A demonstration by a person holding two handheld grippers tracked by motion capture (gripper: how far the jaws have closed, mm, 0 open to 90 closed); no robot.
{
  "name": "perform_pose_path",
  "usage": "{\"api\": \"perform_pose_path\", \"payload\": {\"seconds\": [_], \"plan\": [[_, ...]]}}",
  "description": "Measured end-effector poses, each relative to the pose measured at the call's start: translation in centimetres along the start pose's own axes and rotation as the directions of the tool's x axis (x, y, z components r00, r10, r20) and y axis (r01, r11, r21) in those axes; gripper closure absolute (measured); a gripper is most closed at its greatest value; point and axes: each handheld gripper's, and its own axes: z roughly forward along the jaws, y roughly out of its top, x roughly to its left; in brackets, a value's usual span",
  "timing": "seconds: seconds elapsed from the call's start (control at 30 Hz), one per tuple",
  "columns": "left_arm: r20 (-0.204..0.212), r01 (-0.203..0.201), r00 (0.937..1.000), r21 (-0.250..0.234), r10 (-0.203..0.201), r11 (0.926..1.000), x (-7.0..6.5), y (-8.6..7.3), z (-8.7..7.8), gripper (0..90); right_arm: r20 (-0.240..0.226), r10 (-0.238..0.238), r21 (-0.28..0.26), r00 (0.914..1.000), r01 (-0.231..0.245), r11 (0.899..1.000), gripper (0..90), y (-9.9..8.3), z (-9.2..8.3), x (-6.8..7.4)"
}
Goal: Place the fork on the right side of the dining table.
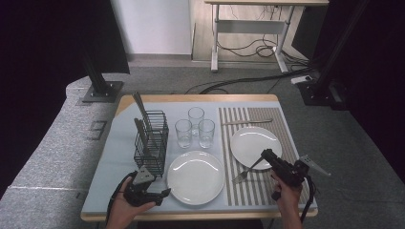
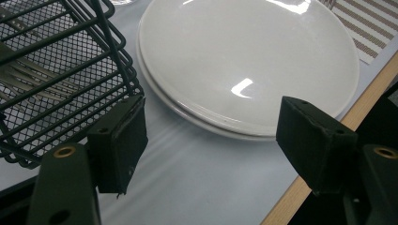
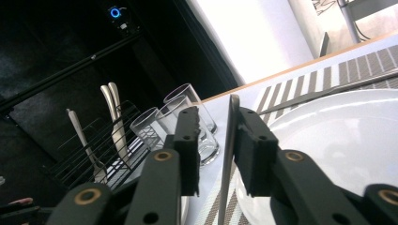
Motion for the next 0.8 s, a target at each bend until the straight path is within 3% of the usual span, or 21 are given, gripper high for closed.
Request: {"api": "perform_pose_path", "payload": {"seconds": [0.2, 0.37, 0.6, 0.8], "plan": [[0.0, 0.002, 1.0, 0.001, -0.002, 1.0, 0.1, -0.05, 0.04, 25.4, 0.002, 0.004, 0.017, 1.0, -0.004, 1.0, 73.1, 0.09, -0.09, -0.31], [-0.001, 0.002, 1.0, 0.003, -0.002, 1.0, 0.1, -0.06, 0.1, 25.4, 0.053, -0.014, 0.026, 0.9985, 0.013, 1.0, 79.7, -0.09, 0.02, -0.51], [-0.003, 0.0, 1.0, 0.003, 0.0, 1.0, 0.11, -0.06, 0.04, 25.3, 0.056, 0.003, 0.027, 0.9984, -0.004, 1.0, 80.1, 0.04, -0.11, -0.63], [-0.008, 0.004, 1.0, -0.005, -0.004, 1.0, 0.2, -0.02, -0.27, 25.4, 0.08, -0.023, 0.041, 0.9965, 0.02, 0.999, 80.3, -0.25, -0.98, -0.51]]}}
